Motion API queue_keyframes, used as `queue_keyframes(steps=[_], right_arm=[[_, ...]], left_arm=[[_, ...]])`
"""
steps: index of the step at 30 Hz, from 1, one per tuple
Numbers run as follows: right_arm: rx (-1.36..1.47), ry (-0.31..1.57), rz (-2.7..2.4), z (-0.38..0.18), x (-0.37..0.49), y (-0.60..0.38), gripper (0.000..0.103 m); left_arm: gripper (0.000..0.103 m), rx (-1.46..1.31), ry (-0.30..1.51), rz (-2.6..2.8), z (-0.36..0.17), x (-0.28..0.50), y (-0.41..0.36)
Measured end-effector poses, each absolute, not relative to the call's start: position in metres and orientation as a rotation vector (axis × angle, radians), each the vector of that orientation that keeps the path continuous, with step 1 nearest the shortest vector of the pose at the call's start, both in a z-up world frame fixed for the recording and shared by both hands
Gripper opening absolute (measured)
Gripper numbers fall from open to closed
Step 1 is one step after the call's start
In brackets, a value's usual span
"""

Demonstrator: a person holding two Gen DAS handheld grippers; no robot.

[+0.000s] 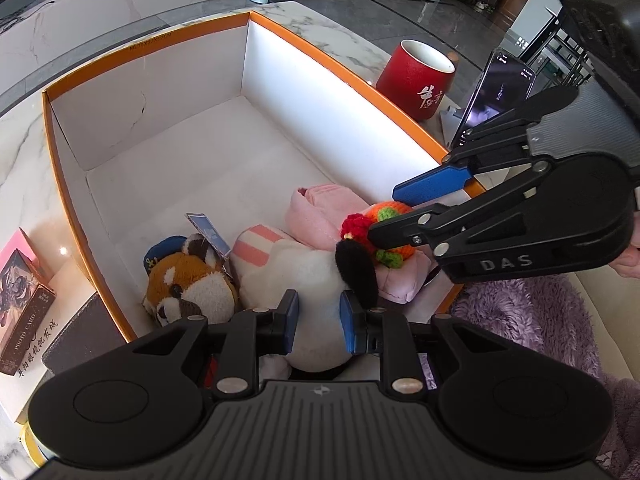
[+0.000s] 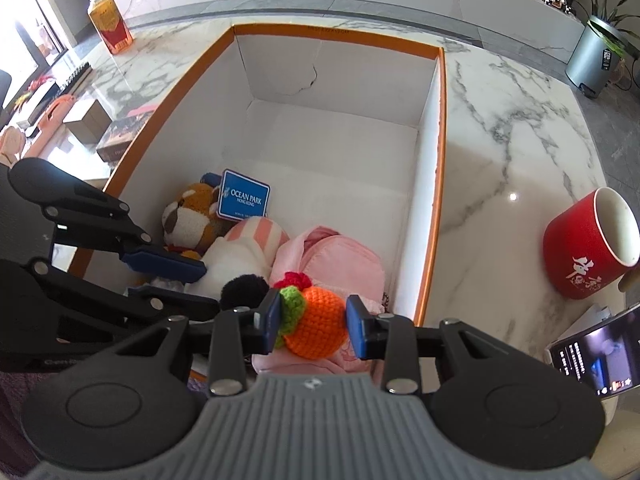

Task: Organize objects
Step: 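Lower the crochet fruit toy into the box with the right tool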

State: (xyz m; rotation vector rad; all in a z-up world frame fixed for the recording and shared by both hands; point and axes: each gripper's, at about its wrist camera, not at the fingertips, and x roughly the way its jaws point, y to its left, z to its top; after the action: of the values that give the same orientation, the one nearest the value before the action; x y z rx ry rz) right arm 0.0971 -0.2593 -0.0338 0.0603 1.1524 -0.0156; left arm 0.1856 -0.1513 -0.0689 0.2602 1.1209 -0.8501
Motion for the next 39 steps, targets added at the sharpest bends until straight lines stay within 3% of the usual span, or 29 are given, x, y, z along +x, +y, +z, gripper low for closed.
queue_keyframes(steps=[9, 28, 39], right_arm=[[-0.147, 1.222, 0.098, -0.048, 0.109, -0.243, 0.037], [-0.414, 1.571, 0.442, -0.079, 0.169, -0.231, 0.038], [-0.444, 1.571, 0.401, -0.092, 0.163, -0.223, 0.048]], left_arm=[[0.027, 0.261, 1.124, -0.855, -0.07, 0.186, -0.148], [0.025, 0.202, 1.16, -0.909, -0.073, 0.197, -0.135], [0.024, 0.181, 1.131, -0.897, -0.069, 0.197, -0.128]])
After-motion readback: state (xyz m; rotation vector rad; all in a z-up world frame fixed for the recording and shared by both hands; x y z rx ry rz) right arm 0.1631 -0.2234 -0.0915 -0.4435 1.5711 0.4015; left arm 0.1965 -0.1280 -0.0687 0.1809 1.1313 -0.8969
